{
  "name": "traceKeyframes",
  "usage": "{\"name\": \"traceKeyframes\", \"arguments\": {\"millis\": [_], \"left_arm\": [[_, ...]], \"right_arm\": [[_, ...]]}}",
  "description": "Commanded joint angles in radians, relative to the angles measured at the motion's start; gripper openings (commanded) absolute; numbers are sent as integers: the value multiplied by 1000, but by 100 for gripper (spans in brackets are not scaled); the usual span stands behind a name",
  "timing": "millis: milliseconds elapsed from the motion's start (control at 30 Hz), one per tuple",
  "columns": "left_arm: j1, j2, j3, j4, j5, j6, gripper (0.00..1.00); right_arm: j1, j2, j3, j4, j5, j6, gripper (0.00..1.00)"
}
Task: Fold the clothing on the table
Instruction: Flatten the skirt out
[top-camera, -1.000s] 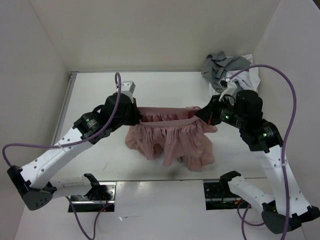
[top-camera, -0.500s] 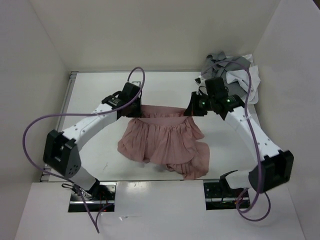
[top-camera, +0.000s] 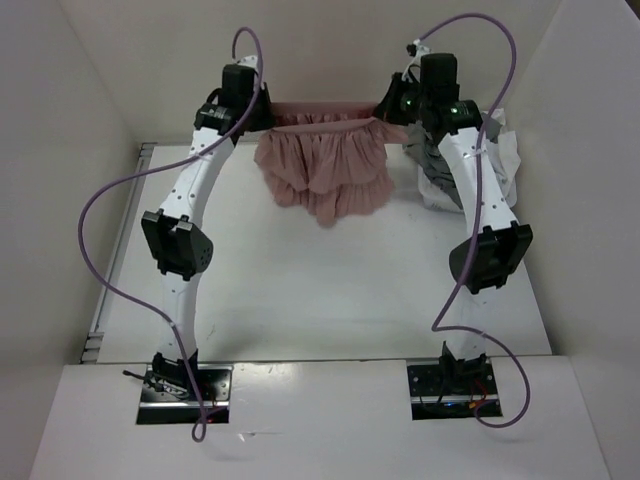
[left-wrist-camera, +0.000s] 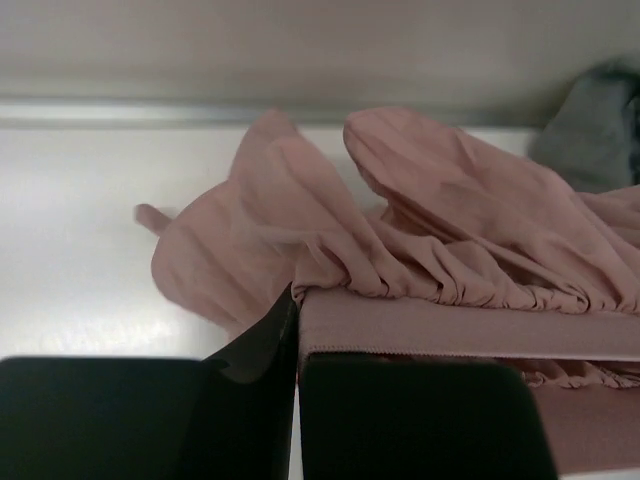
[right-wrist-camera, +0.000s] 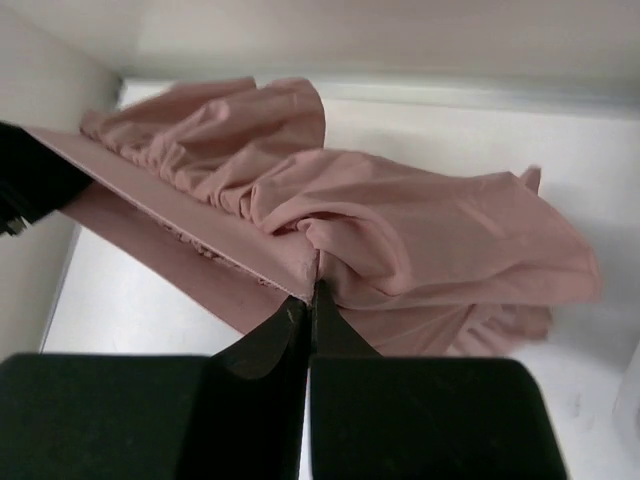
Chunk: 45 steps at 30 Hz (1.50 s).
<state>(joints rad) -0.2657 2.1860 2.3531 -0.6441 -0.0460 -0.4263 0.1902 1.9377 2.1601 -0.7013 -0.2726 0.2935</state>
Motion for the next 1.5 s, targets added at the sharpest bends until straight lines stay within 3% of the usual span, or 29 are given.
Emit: {"name": "traceKeyframes", "arguments": {"millis": [0,133,233,300,467,500,600,667,800,933,1133,1333,1467], "left_arm": [[83,99,322,-153,-41,29,0],[117,225,608,-220,-31,18,1],[138,204,517,-164,-9,9,2],[138,204,425,-164,-18,9,2],[114,167,130,-74,-32,-2,2],[114,131,-23,2,-17,-14,2],[114,52,-226,127,37,-34,2],[114,18,-373,170,46,-48,2],[114,-101,-582,231,46,-58,2],[94,-152,-676,254,34,-58,3],[85,-152,-640,221,58,-46,12],[94,-26,-373,140,58,-28,13],[115,105,-126,66,58,-28,13]], "right_arm": [[-32,74,245,-62,128,-62,0],[-41,156,447,-112,130,-62,0],[-51,216,506,-122,99,-62,0],[-51,225,442,-122,81,-62,0],[-40,173,105,1,70,-62,0],[-40,158,52,23,70,-62,0],[-40,86,-197,101,70,-53,0],[-40,49,-278,140,58,-44,0],[-18,-52,-443,163,58,-34,0],[-8,-126,-542,174,58,-25,0],[-8,-131,-517,152,38,-25,0],[-8,-1,-343,102,26,-43,0],[-8,105,-90,40,52,-63,0]]}}
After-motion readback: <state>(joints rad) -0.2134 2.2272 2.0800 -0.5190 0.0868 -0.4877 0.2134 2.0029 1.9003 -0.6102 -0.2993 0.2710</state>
